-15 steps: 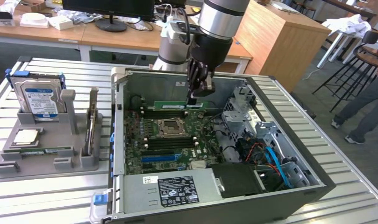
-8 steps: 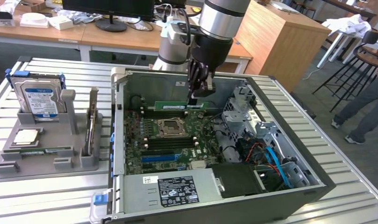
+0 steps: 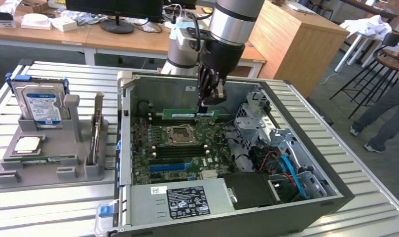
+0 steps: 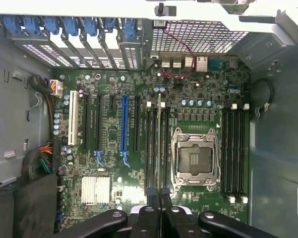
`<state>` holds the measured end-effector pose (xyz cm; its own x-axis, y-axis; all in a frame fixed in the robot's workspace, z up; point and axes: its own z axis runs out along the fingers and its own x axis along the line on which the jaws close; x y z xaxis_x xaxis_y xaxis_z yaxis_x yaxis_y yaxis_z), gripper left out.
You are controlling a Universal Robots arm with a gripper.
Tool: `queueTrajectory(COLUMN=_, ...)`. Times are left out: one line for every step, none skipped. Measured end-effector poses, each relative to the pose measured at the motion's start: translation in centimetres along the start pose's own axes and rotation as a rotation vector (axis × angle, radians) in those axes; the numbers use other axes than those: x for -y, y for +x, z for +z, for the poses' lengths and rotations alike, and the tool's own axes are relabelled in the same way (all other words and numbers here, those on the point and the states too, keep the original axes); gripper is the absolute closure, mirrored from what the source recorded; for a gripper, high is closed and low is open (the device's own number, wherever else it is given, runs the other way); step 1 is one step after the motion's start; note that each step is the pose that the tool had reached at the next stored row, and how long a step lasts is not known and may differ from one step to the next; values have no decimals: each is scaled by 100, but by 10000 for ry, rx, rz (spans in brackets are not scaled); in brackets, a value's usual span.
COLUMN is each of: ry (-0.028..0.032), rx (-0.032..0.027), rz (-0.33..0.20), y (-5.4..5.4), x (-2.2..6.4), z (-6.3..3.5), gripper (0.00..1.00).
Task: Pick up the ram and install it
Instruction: 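Pick up the ram and move it above insertion slot, then insert the ram into the slot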
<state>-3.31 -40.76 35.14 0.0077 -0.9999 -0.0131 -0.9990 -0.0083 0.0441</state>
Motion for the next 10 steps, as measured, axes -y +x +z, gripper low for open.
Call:
queueTrajectory(ry=0, rx=2, rz=0, y=0, x=0, z=8, gripper=88)
queueTrajectory(ry=0, rx=1, rz=0, y=0, x=1, z=15, gripper=88)
queueTrajectory(ry=-1, rx=-1, rz=0, y=0, x=1, z=18, gripper=88)
queueTrajectory(ry=-1, rx=-1, rz=0, y=0, x=1, z=18, gripper=88)
queueTrajectory(ry=0, rx=-1, rz=0, y=0, x=1, z=18, gripper=88)
queueTrajectory(ry=0, rx=1, rz=0, y=0, x=1, z=19, gripper=88)
queueTrajectory(ry=0, rx=0, rz=1, y=0, x=1, z=19, gripper=88)
queueTrajectory(ry=0, rx=0, rz=0, y=0, x=1, z=19, gripper=88)
queueTrajectory(ry=1, rx=2, rz=0, y=1, x=1, z=19, gripper=88)
queueTrajectory(ry=1, rx=3, rz=0, y=4, x=1, z=20, gripper=88)
